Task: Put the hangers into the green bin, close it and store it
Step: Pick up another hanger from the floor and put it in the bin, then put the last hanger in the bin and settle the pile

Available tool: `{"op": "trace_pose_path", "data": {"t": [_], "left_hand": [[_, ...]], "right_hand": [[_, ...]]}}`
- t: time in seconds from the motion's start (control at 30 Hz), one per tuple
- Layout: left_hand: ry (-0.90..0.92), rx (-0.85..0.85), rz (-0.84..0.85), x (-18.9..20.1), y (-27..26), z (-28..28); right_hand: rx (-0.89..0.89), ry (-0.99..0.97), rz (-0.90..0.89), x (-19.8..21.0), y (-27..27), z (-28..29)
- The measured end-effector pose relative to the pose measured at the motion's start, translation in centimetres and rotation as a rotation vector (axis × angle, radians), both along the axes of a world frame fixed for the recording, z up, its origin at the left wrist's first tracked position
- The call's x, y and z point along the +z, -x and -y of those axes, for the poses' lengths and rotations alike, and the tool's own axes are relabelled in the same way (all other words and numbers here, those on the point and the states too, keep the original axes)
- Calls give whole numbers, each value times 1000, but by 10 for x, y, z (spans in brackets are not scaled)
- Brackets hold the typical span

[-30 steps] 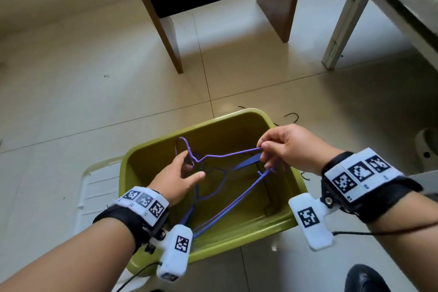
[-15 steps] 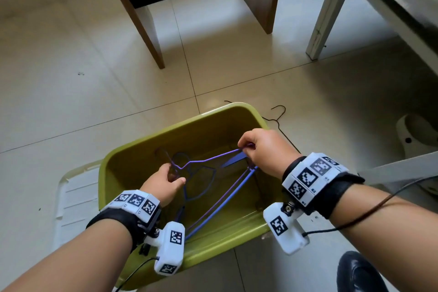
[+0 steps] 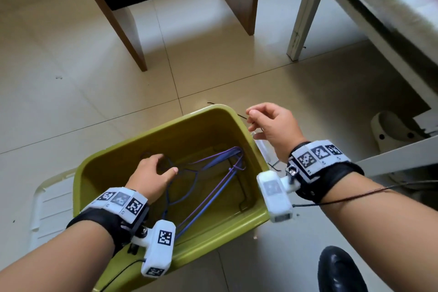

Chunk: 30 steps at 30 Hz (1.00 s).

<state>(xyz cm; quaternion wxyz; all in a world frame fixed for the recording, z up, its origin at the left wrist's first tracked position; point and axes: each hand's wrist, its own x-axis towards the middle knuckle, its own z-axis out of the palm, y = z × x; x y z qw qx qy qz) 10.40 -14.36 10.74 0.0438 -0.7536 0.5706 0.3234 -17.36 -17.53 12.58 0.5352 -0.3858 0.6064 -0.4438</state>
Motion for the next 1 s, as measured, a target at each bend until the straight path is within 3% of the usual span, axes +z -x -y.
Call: {"op": "trace_pose_path", "data": {"t": [0.17,0.3,0.43,0.5,0.67,0.77,1.0], "left_hand": [[215,-62,-92,28,51,19],[248,-151,-179,37,97,29],[323,-159,-156,37,116,38],[281,-199,-176,7,168,47],[322,-257,7,-2,171,46],[314,-270,22,-13,170,44],[350,-254,-33,-22,168,42]], "right_hand": [[-256,-222,448,-20,52,5],[-327,-362,433,-61,79,-9],[-261,-455,254,-87,76,-18],[-300,-508,98,-117,116,-27],[-140,-536,-342,-138,107,-22],[-24,-589,-582,-155,105,-16],[151,-694,-873,-179,107,-23]]}}
